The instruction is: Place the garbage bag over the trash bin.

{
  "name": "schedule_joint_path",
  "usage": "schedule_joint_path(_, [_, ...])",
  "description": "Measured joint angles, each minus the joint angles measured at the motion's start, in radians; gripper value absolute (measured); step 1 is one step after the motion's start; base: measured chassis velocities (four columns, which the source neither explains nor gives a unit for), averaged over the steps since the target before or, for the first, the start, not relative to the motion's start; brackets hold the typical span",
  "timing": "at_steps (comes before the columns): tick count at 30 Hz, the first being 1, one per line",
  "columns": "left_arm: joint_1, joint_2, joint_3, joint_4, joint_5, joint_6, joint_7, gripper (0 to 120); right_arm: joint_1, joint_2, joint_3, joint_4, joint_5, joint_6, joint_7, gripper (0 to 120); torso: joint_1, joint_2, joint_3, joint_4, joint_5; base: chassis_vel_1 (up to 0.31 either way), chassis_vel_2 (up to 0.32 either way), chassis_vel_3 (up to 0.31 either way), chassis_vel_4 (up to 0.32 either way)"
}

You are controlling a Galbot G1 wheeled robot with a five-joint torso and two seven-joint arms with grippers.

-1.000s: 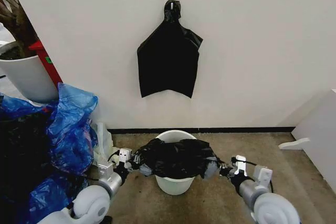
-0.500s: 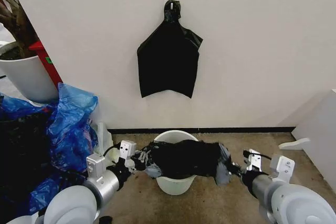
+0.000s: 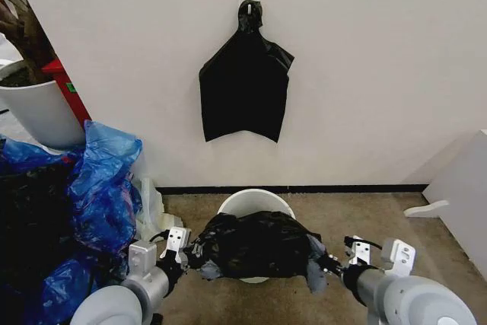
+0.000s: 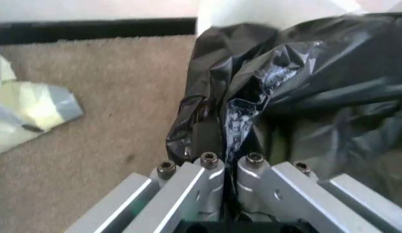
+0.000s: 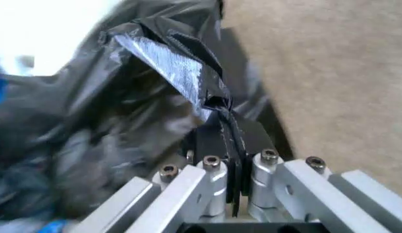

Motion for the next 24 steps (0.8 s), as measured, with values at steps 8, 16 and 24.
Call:
schedule_joint_path(8, [-0.026, -0.106, 0.039, 0.166, 0.078, -0.029, 0.037, 0, 0.002, 0.046, -0.028, -0.084, -0.116, -0.029, -0.144, 0, 0.000, 0.000, 0.000, -0.0001, -0.0001, 0.000, 0.000, 0.000, 0.000])
schedule_joint_path(16, [-0.044, -0.153, 0.074, 0.220, 0.132, -0.044, 0.065, 0, -0.009, 0.072, -0.036, -0.191, -0.168, -0.041, -0.192, 0, 0.000, 0.000, 0.000, -0.0001, 0.0000, 0.000, 0.000, 0.000, 0.000])
schedule_joint_path(24, [-0.071, -0.188, 0.088, 0.318, 0.197, -0.085, 0.124, 0, -0.012, 0.099, -0.056, -0.289, -0.257, -0.017, -0.277, 0, 0.000, 0.000, 0.000, 0.0000, 0.0003, 0.000, 0.000, 0.000, 0.000])
